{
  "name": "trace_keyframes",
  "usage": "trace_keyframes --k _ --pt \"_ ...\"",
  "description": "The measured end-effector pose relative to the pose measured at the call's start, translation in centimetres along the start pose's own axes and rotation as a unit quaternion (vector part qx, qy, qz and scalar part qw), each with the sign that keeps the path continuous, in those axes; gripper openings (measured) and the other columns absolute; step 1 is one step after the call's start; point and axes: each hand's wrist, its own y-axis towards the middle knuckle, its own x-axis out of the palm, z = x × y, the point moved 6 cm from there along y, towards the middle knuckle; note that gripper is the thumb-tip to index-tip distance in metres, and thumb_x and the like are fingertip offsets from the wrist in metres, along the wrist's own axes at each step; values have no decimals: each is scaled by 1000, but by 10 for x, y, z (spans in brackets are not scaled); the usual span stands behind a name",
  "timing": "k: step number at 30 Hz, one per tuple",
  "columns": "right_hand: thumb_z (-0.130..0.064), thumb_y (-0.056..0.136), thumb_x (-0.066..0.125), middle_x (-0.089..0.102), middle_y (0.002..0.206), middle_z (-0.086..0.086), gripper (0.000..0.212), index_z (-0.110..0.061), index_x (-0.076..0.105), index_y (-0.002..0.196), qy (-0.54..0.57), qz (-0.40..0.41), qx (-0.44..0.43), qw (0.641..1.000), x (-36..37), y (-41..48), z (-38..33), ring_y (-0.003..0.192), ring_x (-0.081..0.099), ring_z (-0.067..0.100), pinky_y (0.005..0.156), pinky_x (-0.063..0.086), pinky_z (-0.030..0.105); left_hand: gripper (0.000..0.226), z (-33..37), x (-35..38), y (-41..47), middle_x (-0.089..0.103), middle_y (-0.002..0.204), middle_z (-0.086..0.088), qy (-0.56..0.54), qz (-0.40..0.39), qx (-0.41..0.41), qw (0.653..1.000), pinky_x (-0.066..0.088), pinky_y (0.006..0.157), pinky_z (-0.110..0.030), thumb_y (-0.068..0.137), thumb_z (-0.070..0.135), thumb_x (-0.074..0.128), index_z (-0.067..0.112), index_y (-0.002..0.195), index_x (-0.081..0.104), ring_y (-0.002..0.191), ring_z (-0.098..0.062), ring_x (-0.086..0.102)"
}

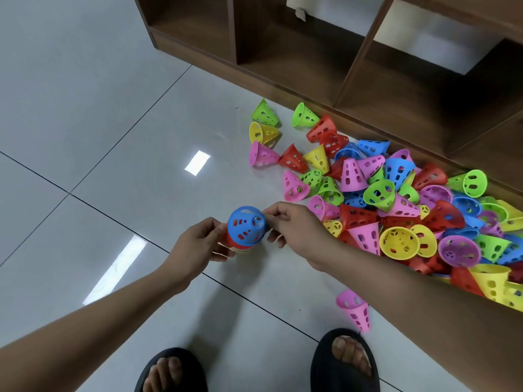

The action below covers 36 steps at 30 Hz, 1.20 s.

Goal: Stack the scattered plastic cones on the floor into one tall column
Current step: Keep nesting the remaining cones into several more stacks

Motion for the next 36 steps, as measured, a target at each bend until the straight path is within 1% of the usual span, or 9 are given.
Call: trace_keyframes --k 4,10,13,17,21,24,29,33,36 --pt "-13 105 60 78 99 16 11 -7 70 106 -26 -13 24 999 2 12 10 73 70 15 64 53 31 22 0 -11 10 79 90 -5 101 5 2 995 54 73 -38 107 25 58 12 93 69 78 -19 74" --pt "-5 100 62 77 105 12 14 -15 69 106 -39 14 57 998 -28 31 21 77 74 18 60 55 28 15 24 -33 43 79 88 7 199 30 33 979 50 72 -33 103 28 62 21 93 71 78 -12 73" --pt "-3 102 57 71 117 12 25 -18 64 120 -35 43 57 997 -47 46 17 78 75 21 59 55 28 13 51 -30 62 78 91 10 229 21 76 970 49 70 -30 102 24 60 26 96 71 80 -10 74" --pt "2 101 53 65 131 12 54 -23 52 148 -28 44 64 997 -63 59 11 91 75 26 72 58 33 11 90 -18 85 74 101 17 302 -10 128 945 51 71 -27 102 27 61 33 103 71 87 -4 74" --pt "0 104 52 63 140 10 54 -21 47 153 -41 21 84 995 -73 69 4 105 75 30 84 60 40 17 125 -8 107 72 112 19 376 -42 172 910 44 75 -13 103 26 64 31 117 70 92 4 66" --pt "-11 110 48 56 149 21 44 -15 48 154 8 -7 142 990 -78 74 2 86 71 26 66 57 29 24 142 -1 128 70 123 13 396 -42 184 899 46 82 -21 103 28 66 32 126 68 100 -8 67" --pt "-2 108 46 62 142 17 46 -14 46 153 -15 -8 120 993 -83 89 -5 94 71 29 76 55 34 39 146 18 158 60 136 1 427 -41 179 885 53 101 -37 103 32 66 40 140 59 110 -18 67" --pt "-5 106 53 73 118 11 31 -12 65 134 -86 57 68 992 -86 84 -4 95 78 24 77 56 37 43 137 32 174 62 142 -4 442 -49 185 876 53 106 -40 104 28 66 31 146 59 119 -22 65" --pt "-12 102 67 78 99 15 12 -8 72 112 -87 82 50 992 -87 67 -2 79 75 17 73 56 38 33 139 36 177 69 135 -1 433 -31 208 877 54 99 -34 103 24 67 26 136 69 114 -19 67"
